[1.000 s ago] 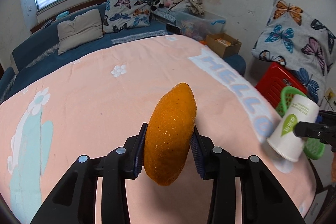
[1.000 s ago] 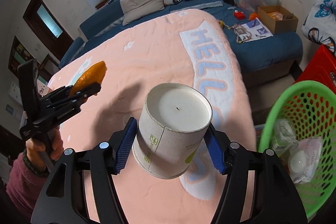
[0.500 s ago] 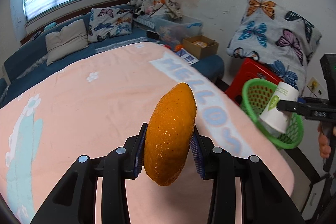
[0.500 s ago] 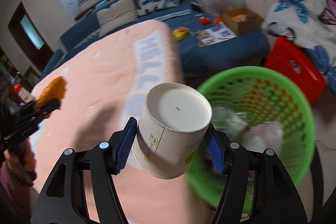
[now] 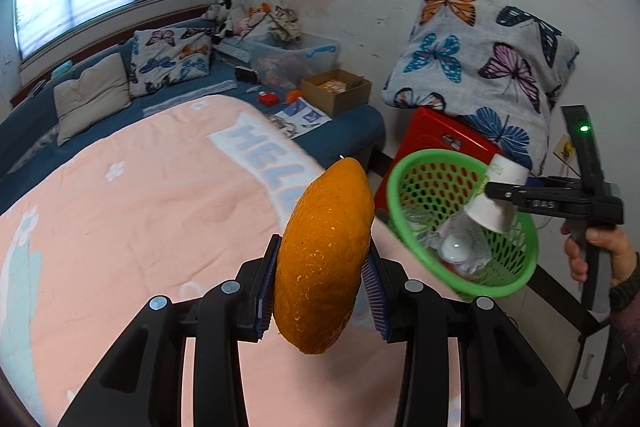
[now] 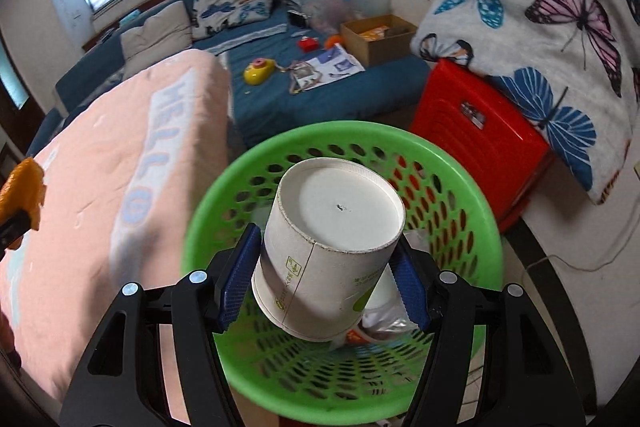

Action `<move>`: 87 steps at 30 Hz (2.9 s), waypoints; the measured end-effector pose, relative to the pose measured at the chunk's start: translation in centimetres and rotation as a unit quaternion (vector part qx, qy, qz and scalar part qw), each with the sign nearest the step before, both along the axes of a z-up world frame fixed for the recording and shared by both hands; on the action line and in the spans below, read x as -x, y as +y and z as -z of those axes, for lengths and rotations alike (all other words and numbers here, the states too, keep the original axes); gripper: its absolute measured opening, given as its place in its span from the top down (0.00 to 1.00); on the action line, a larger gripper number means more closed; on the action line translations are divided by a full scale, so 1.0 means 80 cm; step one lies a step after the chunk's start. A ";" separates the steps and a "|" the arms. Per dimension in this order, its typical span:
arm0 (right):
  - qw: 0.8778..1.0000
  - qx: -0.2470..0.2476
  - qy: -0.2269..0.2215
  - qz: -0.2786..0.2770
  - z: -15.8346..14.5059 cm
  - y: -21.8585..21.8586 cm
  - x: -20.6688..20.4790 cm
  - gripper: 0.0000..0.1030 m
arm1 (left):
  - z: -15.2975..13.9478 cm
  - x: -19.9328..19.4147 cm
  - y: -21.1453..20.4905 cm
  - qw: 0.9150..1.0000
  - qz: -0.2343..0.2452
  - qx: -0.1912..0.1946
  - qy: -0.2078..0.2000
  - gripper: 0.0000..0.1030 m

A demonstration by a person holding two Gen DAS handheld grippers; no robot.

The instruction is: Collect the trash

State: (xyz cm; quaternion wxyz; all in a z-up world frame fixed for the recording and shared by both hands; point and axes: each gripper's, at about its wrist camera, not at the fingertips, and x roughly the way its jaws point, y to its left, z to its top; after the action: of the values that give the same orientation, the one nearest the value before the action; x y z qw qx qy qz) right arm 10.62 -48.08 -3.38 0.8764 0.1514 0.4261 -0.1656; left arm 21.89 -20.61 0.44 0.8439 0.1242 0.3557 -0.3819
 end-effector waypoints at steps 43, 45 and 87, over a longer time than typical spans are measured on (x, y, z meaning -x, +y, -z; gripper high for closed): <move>0.998 0.008 -0.048 0.026 -0.010 -0.034 0.118 0.14 | 0.087 0.067 -0.214 0.989 0.106 -0.058 0.083 0.46; 0.999 0.006 -0.048 0.025 -0.010 -0.034 0.119 0.14 | 0.085 0.066 -0.210 0.990 0.105 -0.052 0.084 0.44; 0.990 0.028 -0.078 -0.117 -0.040 0.190 0.102 0.09 | 0.004 0.104 0.123 0.990 -0.139 0.014 0.009 0.09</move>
State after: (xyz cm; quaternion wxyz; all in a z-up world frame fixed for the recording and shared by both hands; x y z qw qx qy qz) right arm 2.48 -32.91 -0.17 0.9241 0.0882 0.3668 -0.0614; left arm 13.54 -10.78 0.08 0.8871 0.0587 0.3717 -0.2671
